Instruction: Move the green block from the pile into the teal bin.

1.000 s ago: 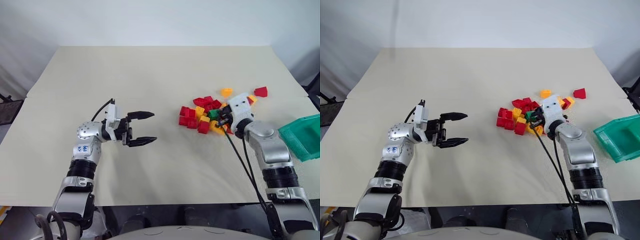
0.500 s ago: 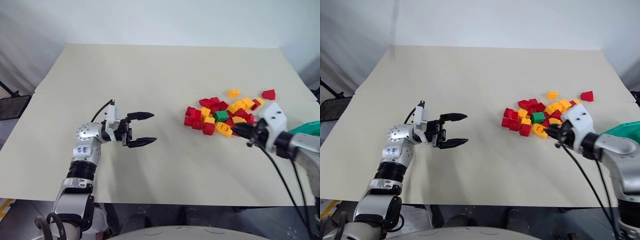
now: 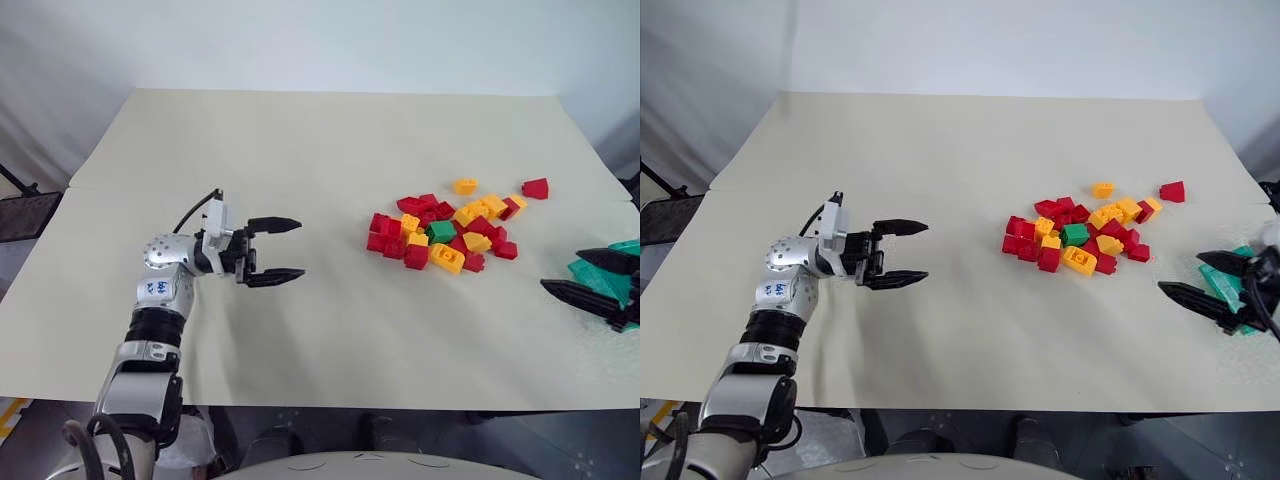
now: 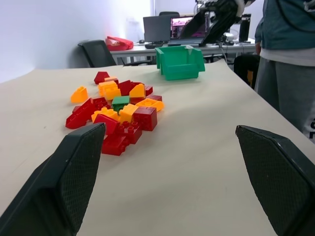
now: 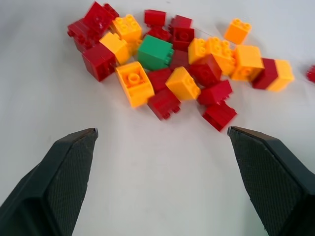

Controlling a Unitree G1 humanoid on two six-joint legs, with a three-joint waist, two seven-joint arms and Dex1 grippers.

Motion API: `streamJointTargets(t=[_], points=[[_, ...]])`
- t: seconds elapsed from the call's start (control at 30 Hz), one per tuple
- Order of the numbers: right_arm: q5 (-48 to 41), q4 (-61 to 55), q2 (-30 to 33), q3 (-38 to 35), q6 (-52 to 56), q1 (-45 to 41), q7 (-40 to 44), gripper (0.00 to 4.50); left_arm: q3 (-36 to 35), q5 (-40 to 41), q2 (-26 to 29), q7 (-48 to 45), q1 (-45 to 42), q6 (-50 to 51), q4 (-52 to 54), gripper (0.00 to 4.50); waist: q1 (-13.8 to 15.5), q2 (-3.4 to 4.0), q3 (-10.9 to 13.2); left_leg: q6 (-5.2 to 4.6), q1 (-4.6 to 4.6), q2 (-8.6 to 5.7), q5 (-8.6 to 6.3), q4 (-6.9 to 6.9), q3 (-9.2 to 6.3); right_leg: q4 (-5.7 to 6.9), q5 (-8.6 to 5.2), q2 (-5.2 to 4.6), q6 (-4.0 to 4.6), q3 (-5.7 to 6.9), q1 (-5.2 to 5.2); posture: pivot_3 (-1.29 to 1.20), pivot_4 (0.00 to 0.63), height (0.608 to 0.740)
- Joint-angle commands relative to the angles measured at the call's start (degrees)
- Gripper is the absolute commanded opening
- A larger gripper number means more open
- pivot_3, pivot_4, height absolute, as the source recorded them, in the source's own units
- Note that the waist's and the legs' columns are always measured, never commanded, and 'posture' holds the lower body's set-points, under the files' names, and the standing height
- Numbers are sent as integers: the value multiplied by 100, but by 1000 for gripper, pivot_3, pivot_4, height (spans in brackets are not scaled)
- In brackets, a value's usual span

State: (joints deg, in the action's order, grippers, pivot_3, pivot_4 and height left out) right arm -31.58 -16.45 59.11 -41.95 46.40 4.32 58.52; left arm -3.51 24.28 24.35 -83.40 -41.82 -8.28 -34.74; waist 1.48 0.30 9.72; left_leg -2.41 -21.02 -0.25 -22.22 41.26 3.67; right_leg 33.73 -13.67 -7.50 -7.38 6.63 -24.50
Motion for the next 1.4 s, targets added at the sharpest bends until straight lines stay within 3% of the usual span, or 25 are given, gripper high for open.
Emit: streamJointTargets(t=[0.03,0.27,0.47,0.67,0.83,1.03,1.4], points=[[-74,-225,157,271,85,-403,-318,4463,-103,32,89,-1,-14,-9,93,4500,-18,-1,0,0,1,0,0,0,0,1,0,0,0,-1,0,0,150,740],[298,690,228,2533,351,-2571,-680,4463,-125,51,94,131,32,30,220,4500,-43,1,1,1,10,1,0,4,5,8,1,-3,2,-11,-3,0,150,740],[1718,2983,-371,5161,-448,-5312,319,4463,-116,89,-7,293,293,40,569,4500,-88,4,4,-4,-11,-8,0,5,6,-4,6,-7,-6,-6,-12,0,150,740],[2831,5342,-1112,6229,-1565,-6802,948,4463,-139,127,-47,500,596,97,976,4500,-162,8,7,-4,-24,-7,0,-2,11,-7,4,-6,-4,22,-13,0,150,740],[3576,6832,-1676,6675,-2355,-7440,1265,4463,-147,170,-75,709,898,177,1406,4500,-221,13,10,-3,-26,-5,0,-10,10,-13,4,-7,-4,34,-13,0,150,740],[4038,8117,-2210,6589,-2987,-7885,925,4463,-162,209,-52,879,1166,256,1755,4500,-304,19,13,2,-23,-3,3,-9,-3,-9,3,-9,-3,35,-10,0,150,740],[4338,8679,-2502,6287,-3128,-8052,830,4463,-114,205,-86,998,1139,267,1786,4500,-312,21,13,5,-18,-3,5,-6,-25,-5,3,-11,-2,33,-7,0,150,740]])
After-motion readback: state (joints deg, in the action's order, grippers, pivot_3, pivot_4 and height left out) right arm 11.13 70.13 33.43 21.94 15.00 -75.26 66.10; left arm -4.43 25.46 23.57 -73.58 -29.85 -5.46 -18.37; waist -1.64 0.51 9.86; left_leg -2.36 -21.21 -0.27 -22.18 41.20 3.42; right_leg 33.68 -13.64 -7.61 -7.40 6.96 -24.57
